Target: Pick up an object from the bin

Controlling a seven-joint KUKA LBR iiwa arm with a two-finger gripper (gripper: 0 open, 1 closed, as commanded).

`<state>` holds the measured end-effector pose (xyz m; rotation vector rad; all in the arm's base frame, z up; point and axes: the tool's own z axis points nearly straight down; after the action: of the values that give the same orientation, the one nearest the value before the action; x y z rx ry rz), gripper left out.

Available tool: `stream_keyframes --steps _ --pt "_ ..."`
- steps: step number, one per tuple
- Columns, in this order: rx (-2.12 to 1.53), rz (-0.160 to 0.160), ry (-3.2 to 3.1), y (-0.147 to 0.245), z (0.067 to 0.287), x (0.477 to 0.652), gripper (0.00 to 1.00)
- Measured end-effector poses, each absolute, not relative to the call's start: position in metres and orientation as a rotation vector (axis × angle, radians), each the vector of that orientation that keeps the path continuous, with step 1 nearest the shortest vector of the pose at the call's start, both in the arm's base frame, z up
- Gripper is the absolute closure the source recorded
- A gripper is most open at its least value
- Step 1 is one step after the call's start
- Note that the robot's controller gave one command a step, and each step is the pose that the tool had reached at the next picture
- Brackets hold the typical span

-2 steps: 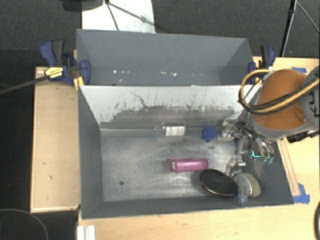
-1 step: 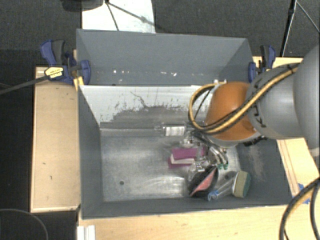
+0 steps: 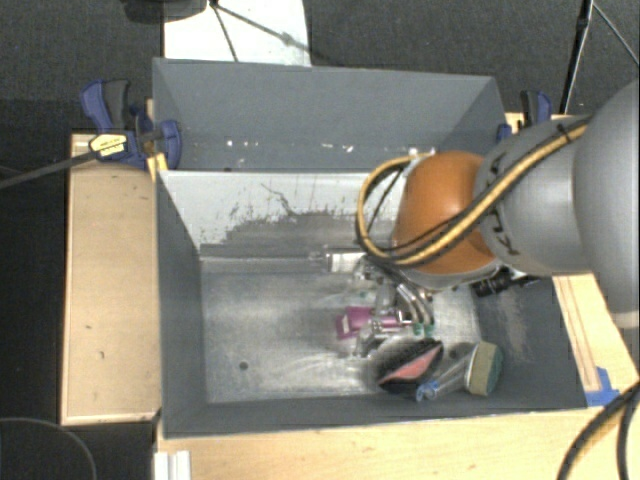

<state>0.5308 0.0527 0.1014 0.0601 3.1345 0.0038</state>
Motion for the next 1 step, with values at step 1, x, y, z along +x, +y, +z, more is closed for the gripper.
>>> stream_keyframes --steps 1 --pt "0.089 0.0 3.14 0.0237 0.1003 0.5039 0.0"
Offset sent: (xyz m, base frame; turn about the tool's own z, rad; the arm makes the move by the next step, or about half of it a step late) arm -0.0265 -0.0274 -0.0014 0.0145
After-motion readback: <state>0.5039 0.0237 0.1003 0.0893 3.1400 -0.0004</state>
